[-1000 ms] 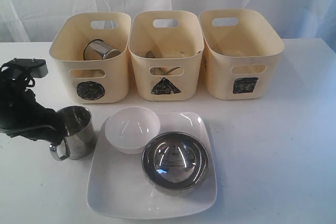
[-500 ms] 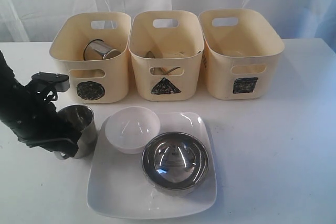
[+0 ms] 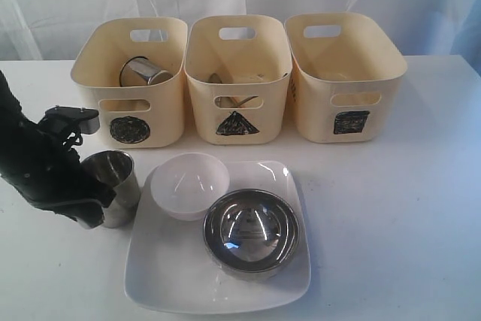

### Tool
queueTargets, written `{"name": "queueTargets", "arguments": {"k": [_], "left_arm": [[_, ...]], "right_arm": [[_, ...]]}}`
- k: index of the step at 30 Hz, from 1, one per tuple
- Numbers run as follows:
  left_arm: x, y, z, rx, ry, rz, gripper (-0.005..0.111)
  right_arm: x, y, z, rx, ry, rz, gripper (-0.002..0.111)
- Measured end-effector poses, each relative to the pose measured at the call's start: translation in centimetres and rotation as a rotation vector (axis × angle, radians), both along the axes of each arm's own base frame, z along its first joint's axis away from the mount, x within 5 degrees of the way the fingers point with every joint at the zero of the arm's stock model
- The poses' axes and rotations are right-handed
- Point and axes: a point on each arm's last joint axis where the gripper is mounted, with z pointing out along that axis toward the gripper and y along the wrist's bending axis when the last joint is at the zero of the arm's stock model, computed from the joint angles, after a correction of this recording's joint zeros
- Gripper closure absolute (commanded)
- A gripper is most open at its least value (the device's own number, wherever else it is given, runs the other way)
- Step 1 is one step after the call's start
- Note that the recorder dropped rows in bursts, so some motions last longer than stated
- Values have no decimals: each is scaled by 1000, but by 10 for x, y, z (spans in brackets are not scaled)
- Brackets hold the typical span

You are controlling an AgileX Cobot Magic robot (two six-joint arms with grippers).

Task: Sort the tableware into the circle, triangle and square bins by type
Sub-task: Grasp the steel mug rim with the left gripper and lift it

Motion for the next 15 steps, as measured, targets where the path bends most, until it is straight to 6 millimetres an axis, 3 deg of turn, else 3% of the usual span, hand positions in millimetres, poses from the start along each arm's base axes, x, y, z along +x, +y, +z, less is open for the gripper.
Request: {"name": "queueTargets", "arguments": {"k": [6,15], "left_arm": [[-8,1,11,2,19,-21,107],[-21,5,53,-36,-143,-22,107]], "right_arm": [[0,0,0,0,0,0,108],[0,0,0,0,0,0,108]]}}
